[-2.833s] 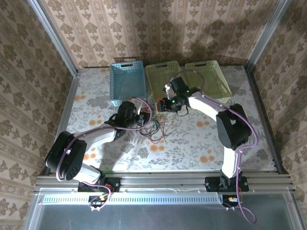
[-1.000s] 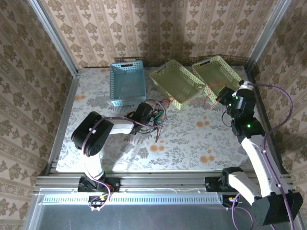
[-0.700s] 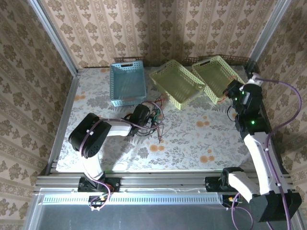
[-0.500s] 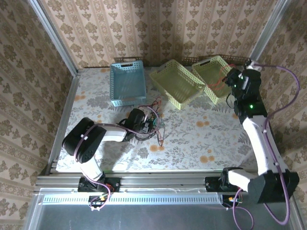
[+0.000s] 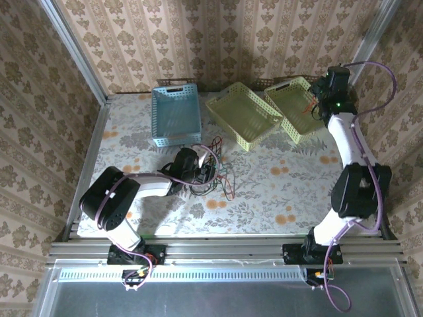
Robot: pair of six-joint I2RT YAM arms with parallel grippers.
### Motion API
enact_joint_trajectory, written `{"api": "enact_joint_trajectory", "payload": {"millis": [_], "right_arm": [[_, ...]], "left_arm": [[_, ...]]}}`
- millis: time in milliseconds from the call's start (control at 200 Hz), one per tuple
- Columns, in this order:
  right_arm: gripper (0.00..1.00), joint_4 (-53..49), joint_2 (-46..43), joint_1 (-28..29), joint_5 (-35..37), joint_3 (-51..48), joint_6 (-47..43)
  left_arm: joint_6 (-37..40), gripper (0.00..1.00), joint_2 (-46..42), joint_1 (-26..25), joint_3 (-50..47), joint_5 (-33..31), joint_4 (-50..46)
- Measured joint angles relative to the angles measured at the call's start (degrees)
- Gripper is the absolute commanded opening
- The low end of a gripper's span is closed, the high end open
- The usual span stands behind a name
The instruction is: Untangle the cables
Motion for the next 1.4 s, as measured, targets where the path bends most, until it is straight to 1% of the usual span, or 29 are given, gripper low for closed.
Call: {"api": "enact_joint_trajectory", "payload": {"millis": [100,235,345,470,655,680,715,890,1030,1195,1400], "right_arm": [[0.0,-4.2,5.16,-0.98,-2.56,2.47,1.51],[0.0,-9.62,10.36,-1.03,-6.82,2.36,3.04],[0.0,-12.24,12.24,-0.33,-9.92,0.26,3.48],[0.0,-13.86,12.37,1.01,-13.03,-3.02,3.3],[0.0,-12.5,12.2,3.3,-18.27,-7.74,3.28],[0.0,-12.02,11.98,3.56,-19.23,-8.44,3.32],[0.0,-11.21,11.52,3.93,-20.61,-9.77,3.5],[0.0,-8.57,10.16,7.04,-27.71,-15.5,5.29],[0.0,-7.3,9.94,9.55,-32.52,-17.92,6.99],[0.0,-8.33,6.95,9.77,-31.54,-18.27,6.19],[0.0,-10.6,-2.47,9.7,-23.71,-18.93,2.78]], "left_arm": [[0.0,0.58,0.02,0.0,0.15,0.07,0.0],[-0.07,0.59,0.0,0.0,0.17,0.2,0.85],[-0.09,0.59,-0.57,0.04,0.61,0.22,1.27],[-0.26,0.6,-1.31,0.13,2.19,0.35,1.84],[-0.55,0.61,-2.71,0.96,3.76,1.31,3.5],[-0.68,0.63,-2.93,1.2,3.76,1.42,3.63],[-0.76,0.64,-3.21,1.29,3.78,1.6,3.69],[-0.9,0.64,-4.0,1.88,3.76,1.95,3.63],[-0.87,0.64,-4.0,1.88,3.78,1.92,3.23],[-0.81,0.64,-4.0,1.88,3.76,1.68,2.89],[-0.83,0.64,-3.93,1.88,3.76,1.4,2.78]]}}
